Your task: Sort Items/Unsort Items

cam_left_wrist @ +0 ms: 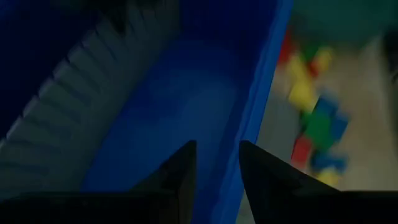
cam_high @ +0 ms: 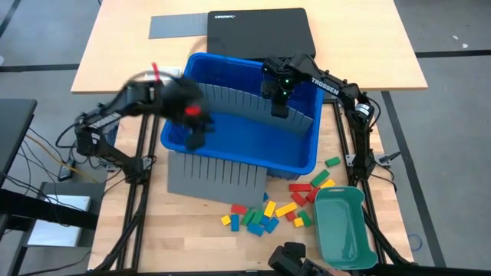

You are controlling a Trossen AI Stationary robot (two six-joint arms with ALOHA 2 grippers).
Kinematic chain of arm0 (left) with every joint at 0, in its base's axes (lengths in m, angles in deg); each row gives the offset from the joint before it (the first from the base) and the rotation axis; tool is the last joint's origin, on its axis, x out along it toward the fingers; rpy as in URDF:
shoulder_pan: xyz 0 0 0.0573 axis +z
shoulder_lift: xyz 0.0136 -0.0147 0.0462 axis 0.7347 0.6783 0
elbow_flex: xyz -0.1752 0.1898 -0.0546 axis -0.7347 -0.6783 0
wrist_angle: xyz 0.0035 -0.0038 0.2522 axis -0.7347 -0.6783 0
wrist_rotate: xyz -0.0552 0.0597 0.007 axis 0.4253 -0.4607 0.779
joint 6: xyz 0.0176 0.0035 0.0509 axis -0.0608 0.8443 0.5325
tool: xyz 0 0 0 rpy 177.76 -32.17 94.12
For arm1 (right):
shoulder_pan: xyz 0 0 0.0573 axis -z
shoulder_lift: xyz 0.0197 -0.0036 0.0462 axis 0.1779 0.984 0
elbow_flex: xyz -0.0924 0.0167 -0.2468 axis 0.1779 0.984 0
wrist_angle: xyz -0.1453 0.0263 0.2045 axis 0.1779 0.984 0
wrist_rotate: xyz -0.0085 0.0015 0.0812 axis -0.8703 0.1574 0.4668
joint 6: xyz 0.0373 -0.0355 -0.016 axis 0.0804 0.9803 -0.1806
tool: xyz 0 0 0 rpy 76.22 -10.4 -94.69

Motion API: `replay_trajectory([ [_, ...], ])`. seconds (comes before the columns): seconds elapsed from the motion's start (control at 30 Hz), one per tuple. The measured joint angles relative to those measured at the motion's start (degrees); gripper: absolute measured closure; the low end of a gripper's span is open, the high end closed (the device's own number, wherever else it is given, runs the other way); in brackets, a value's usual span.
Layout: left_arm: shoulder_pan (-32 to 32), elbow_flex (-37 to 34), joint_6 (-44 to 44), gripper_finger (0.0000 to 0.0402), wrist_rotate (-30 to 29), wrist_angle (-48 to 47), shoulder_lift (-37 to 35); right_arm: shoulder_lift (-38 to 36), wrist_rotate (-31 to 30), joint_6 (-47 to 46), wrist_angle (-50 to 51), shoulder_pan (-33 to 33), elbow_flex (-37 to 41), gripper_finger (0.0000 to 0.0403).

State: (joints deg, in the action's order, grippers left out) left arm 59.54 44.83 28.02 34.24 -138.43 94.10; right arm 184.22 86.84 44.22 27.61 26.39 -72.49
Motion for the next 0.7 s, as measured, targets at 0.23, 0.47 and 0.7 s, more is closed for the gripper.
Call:
replay_trajectory([
  [0.23,12.7,2.0,2.9,0.0330,7.9,3.0,0.2,0.0,0.0,0.1,0.1,-0.3,0.0,0.0388],
  [0.47,22.6,2.0,3.5,0.0395,14.0,3.2,2.6,-0.8,-1.6,1.6,-0.1,-1.8,0.0,0.0398],
  [0.7,30.3,2.0,6.4,0.0398,12.9,3.5,3.4,-5.1,-3.4,2.1,-1.6,-4.0,0.0,0.0401],
])
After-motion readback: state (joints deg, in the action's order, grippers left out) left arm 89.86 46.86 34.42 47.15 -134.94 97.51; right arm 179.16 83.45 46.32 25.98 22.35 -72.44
